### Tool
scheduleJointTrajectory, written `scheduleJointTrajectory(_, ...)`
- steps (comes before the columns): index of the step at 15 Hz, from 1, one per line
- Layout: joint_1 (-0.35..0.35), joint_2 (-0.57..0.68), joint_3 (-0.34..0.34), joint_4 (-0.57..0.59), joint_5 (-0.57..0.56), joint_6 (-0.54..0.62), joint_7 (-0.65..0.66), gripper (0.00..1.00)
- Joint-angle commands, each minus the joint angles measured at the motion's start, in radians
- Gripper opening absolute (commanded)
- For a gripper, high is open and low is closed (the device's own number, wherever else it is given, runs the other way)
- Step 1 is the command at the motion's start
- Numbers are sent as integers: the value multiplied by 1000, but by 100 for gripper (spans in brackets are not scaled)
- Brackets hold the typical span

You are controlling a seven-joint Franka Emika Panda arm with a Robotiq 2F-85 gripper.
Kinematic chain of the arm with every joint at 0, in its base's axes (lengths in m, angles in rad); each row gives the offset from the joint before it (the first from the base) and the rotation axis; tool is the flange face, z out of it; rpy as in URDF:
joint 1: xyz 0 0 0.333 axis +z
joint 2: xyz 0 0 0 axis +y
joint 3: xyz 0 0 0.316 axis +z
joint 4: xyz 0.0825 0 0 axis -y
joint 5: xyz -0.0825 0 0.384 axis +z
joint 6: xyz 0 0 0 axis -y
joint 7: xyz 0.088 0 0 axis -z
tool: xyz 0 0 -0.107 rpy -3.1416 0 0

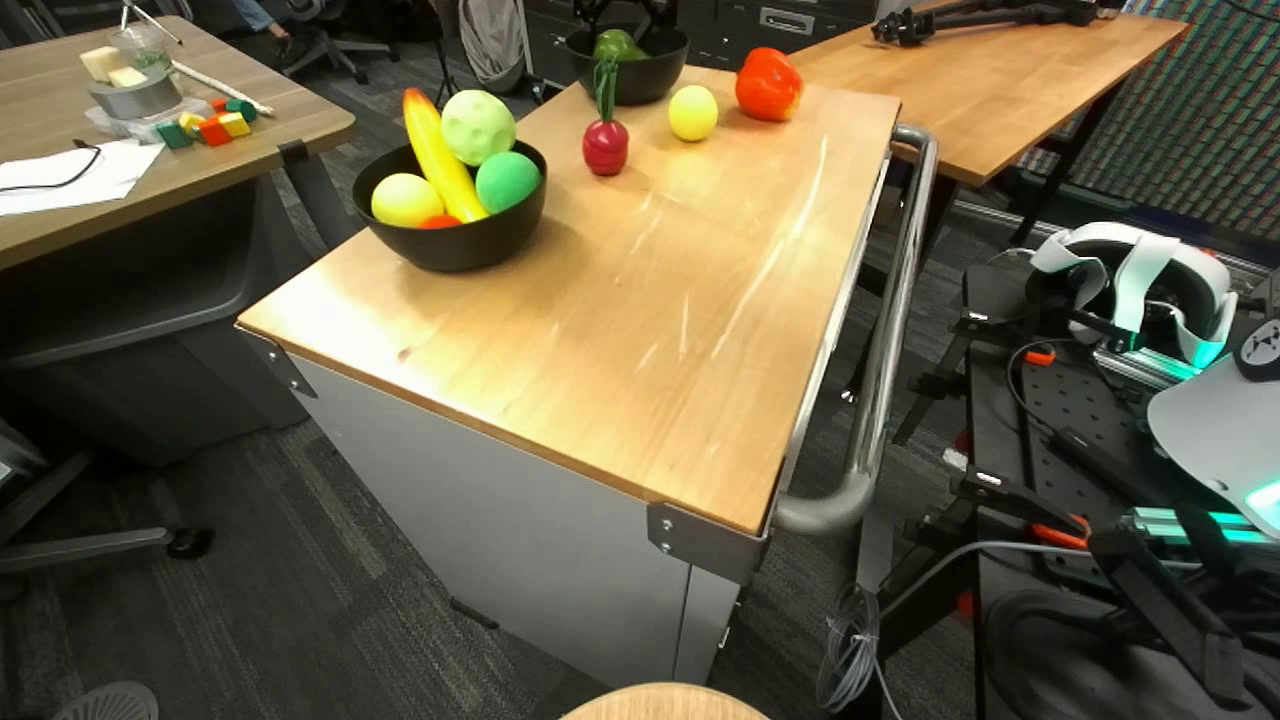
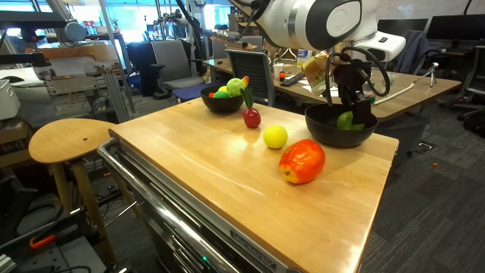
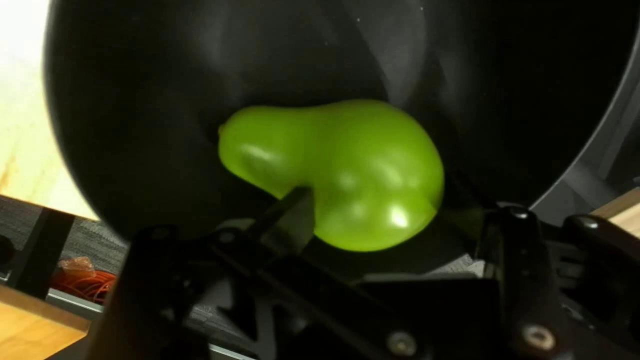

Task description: Take the fruits and vegetables out of the bowls and put them on the table

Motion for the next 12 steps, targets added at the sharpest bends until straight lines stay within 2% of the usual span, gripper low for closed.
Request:
scheduleJointTrajectory(1, -10, -49, 30, -32, 30, -10, -17, 41)
scheduleJointTrajectory(5, -14, -121, 50, -74, 50, -48, -38, 5)
scheduleJointTrajectory(6, -14, -123, 44, -69, 42, -75, -31, 13)
scheduleJointTrajectory(7, -14, -123, 40, -67, 39, -86, -26, 39)
scheduleJointTrajectory(9, -12, -122, 24, -67, 22, -123, -11, 40)
scheduleJointTrajectory(12, -15, -117, 9, -68, 9, -152, -8, 61)
